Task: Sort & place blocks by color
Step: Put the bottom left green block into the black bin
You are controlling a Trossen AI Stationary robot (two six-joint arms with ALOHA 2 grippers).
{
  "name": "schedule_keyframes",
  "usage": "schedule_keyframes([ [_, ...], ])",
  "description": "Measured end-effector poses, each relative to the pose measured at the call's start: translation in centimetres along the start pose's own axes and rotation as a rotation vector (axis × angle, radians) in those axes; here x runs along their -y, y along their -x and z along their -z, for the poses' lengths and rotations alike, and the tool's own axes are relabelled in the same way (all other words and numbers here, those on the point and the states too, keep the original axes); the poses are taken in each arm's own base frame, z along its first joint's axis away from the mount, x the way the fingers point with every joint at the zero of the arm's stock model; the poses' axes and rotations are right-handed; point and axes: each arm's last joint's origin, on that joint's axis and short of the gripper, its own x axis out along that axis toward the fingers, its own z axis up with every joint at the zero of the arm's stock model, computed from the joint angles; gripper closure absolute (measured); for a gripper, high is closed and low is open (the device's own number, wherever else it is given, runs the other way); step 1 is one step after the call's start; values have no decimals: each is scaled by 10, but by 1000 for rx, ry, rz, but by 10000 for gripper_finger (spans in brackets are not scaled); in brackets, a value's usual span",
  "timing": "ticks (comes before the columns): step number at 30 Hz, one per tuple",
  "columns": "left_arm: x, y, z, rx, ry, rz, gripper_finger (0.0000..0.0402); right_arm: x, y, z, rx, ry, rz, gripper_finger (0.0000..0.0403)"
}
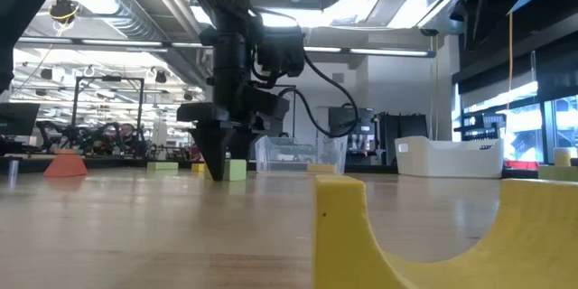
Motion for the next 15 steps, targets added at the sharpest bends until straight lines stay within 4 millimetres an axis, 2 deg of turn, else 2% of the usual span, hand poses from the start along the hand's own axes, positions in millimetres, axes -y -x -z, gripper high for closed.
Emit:
schedule_keyframes([
  [7,4,0,-2,-20,-8,-52,85,-1,0,-3,29,-1,-8,260],
  [11,3,-1,-2,6,16,10,85,-1,0,-5,48,-3,-12,260],
  [15,3,-1,-2,3,-18,-7,87,-1,0,-5,49,-3,-13,260],
])
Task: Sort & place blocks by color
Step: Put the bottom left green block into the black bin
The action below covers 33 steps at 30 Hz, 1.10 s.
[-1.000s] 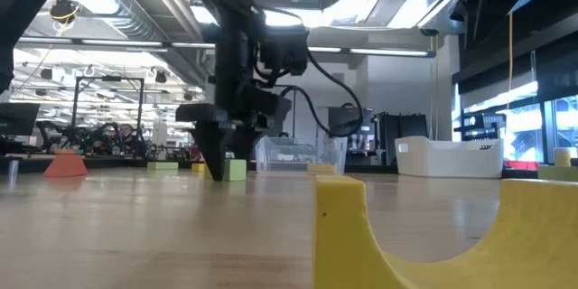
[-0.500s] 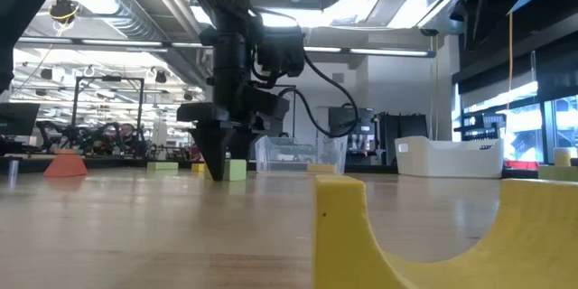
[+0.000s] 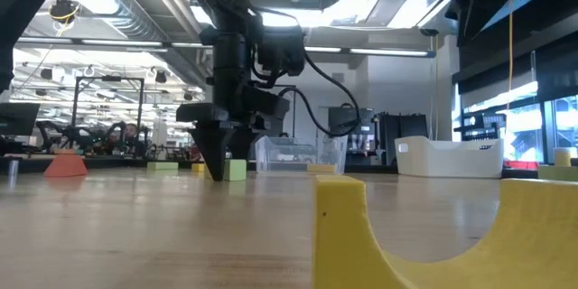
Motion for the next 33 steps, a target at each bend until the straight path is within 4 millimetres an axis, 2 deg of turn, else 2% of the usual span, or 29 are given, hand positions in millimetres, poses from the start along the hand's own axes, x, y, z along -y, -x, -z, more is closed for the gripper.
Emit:
schedule_keyframes([
  [6,0,0,0,-13,-49,-23,130,0,0,0,0,0,0,260],
  [16,12,0,-4,-32,-101,-29,277,0,0,0,0,0,0,260],
  [27,21,7,-8,-89,-48,-2,282,0,0,0,-1,0,0,260],
  [33,23,34,-7,-91,0,45,282,0,0,0,-2,24,1,260],
])
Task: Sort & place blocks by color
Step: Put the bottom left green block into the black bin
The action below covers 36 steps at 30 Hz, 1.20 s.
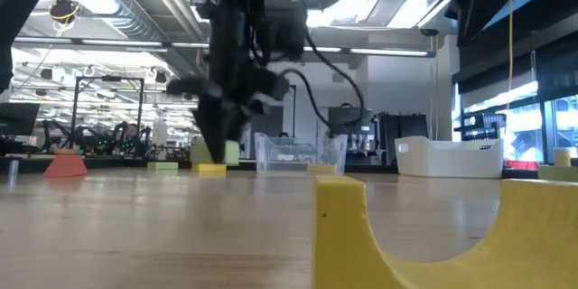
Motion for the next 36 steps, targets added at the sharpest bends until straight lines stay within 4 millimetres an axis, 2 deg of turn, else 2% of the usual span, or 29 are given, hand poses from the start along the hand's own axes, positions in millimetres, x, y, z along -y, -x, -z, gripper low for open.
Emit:
schedule_keyframes([
  [3,5,16,4,20,65,41,282,0,0,0,4,6,-1,260],
  [10,26,72,18,149,134,40,282,-2,0,-9,95,62,-20,260],
  [14,44,102,29,215,194,42,282,-4,2,-18,188,119,-40,260],
  [18,67,122,38,246,273,65,282,-5,3,-22,232,154,-42,260],
  [21,89,131,43,245,316,90,282,-6,3,-23,242,177,-41,260],
  [27,141,134,46,167,374,160,282,-6,4,-26,278,198,-43,260],
  [36,214,138,59,110,567,221,282,-8,6,-33,359,217,-49,260],
])
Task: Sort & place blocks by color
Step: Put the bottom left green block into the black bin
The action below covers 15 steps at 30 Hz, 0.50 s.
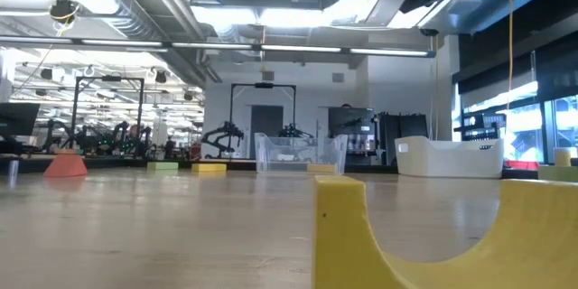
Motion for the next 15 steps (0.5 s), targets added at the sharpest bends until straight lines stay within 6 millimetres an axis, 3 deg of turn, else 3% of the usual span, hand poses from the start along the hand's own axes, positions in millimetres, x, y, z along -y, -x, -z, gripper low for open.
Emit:
schedule_keyframes([
  [7,27,-2,40,18,78,-26,282,0,0,-4,43,-6,-1,260],
  [15,39,-2,79,2,108,-95,282,0,1,-10,105,-8,0,260],
])
